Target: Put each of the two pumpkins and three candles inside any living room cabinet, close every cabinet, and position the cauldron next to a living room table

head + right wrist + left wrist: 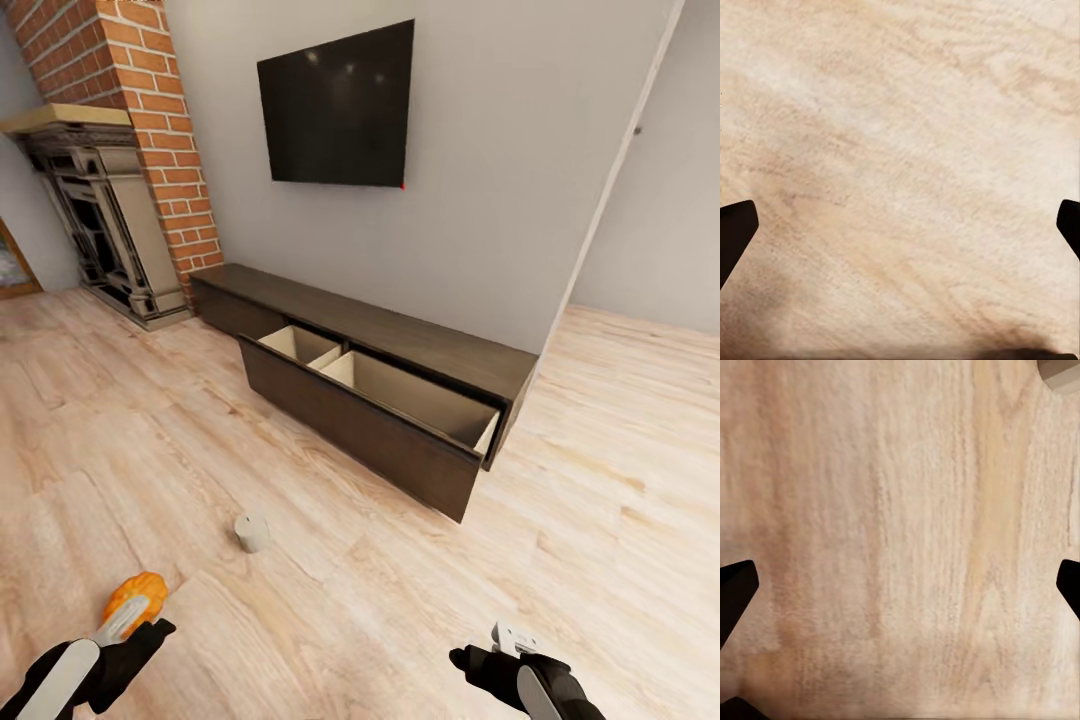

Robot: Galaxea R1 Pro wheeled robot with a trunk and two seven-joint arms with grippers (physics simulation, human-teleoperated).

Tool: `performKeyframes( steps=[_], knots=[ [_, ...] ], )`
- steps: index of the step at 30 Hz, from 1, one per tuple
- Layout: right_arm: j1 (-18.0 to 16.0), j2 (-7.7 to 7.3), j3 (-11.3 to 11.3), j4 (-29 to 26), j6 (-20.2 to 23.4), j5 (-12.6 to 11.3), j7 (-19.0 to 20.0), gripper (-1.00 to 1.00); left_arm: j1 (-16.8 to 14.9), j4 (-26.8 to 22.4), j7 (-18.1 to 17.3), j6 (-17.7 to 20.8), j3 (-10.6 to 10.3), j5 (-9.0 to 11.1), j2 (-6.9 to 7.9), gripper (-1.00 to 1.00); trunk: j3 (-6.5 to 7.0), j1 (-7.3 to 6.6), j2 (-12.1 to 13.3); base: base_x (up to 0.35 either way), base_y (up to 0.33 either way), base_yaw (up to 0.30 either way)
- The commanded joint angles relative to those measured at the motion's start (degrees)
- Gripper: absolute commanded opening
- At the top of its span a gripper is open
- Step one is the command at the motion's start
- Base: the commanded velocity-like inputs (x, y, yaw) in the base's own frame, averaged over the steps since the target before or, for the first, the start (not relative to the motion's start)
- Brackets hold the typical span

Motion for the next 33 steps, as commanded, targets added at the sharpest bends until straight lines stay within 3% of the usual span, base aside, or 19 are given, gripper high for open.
performKeyframes(
  steps=[1, 22, 33],
  knots=[
    [0.0, -0.07, 0.3, -0.1, 0.1, -0.6, -0.6, 1.00, 0.0, -0.1, 0.5, 0.2, 0.0, 0.6, -0.01, 1.00, -0.05, -0.02, 0.0, -0.025, -0.051, 0.282],
    [0.0, -0.08, 0.3, -0.1, 0.1, -0.6, -0.6, 1.00, -0.1, -0.2, 0.4, 0.2, 0.1, 0.6, 0.01, 1.00, -0.05, -0.02, 0.0, -0.002, -0.004, 0.282],
    [0.0, -0.10, 0.3, -0.1, 0.1, -0.6, -0.6, 1.00, 0.0, -0.1, 0.4, 0.2, 0.1, 0.6, -0.01, 1.00, 1.92, -2.43, 4.4, 0.000, 0.000, 0.282]
  ],
)
